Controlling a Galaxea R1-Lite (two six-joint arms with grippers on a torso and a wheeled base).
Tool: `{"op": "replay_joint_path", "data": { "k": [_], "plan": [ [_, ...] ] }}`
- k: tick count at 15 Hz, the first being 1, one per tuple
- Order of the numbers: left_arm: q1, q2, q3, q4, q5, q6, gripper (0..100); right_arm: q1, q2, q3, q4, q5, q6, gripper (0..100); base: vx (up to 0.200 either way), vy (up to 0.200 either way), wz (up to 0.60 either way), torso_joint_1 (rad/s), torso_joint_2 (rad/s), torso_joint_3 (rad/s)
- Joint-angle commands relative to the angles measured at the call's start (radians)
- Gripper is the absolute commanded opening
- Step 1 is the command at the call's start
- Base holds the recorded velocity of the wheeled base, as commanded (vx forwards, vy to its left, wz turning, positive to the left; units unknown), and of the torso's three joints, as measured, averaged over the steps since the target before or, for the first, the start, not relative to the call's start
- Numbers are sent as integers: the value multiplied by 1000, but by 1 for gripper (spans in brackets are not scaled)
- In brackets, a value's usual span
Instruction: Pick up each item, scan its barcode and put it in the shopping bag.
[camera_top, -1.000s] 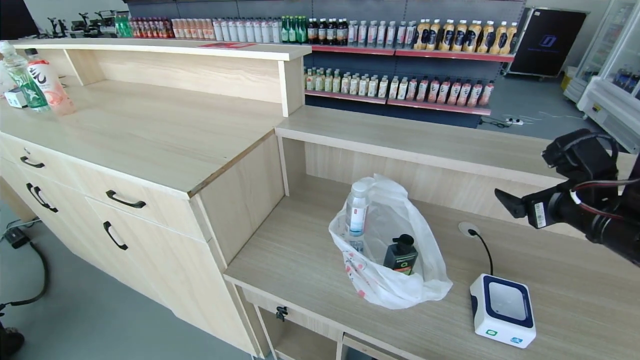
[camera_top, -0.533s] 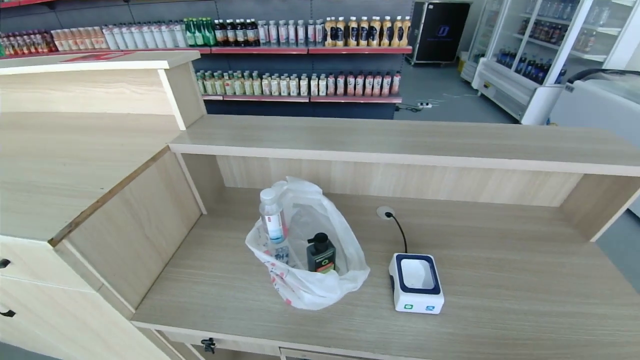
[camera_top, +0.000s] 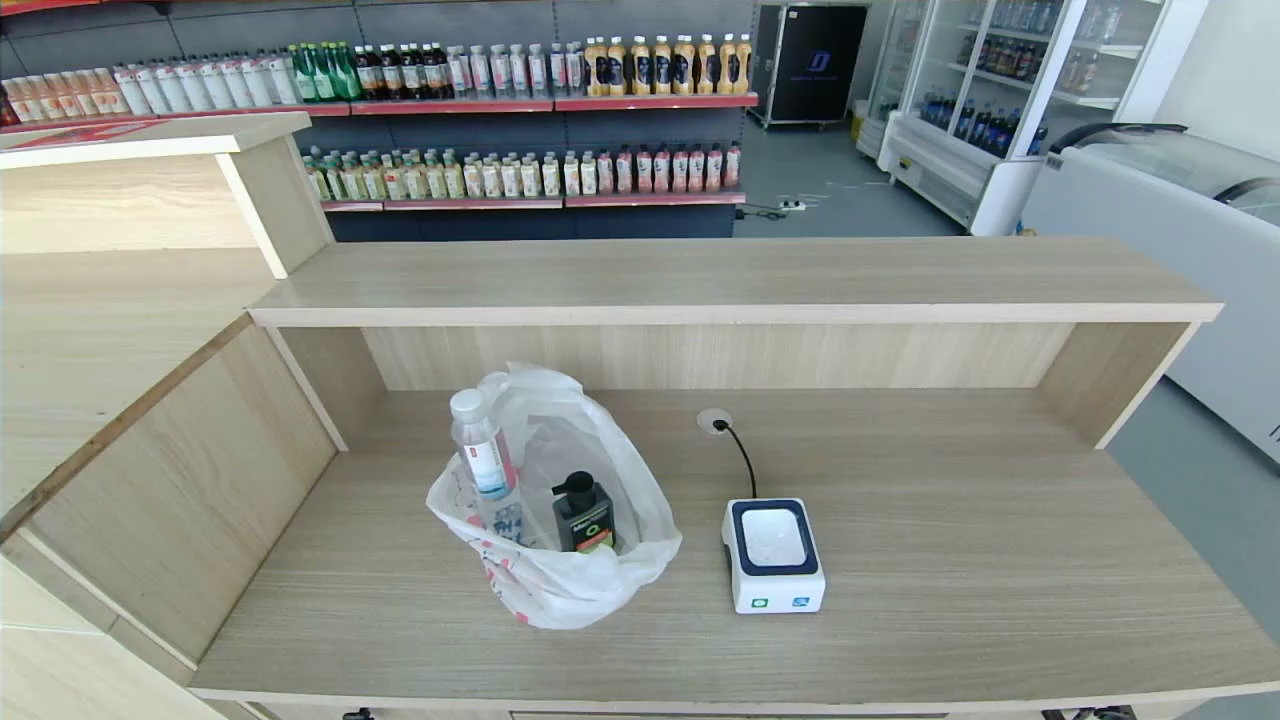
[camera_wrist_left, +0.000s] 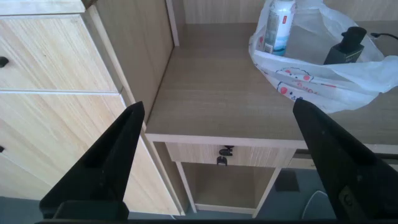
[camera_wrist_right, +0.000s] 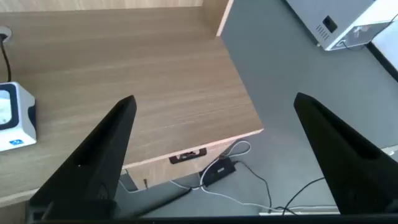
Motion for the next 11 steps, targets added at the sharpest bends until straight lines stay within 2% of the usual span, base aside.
{"op": "replay_joint_path", "data": {
  "k": [1,4,5,11],
  "plan": [
    [0,0,0,0,0,0,100,52,-399,361,-36,33,44,100,0,0,0,0,0,0],
    [0,0,0,0,0,-1,100,58,-487,371,-74,86,52,100,0,0,0,0,0,0],
    [0,0,0,0,0,0,100,54,-489,378,-76,88,90,100,0,0,0,0,0,0],
    [0,0,0,0,0,-1,100,54,-491,388,-81,90,104,100,0,0,0,0,0,0]
  ]
}}
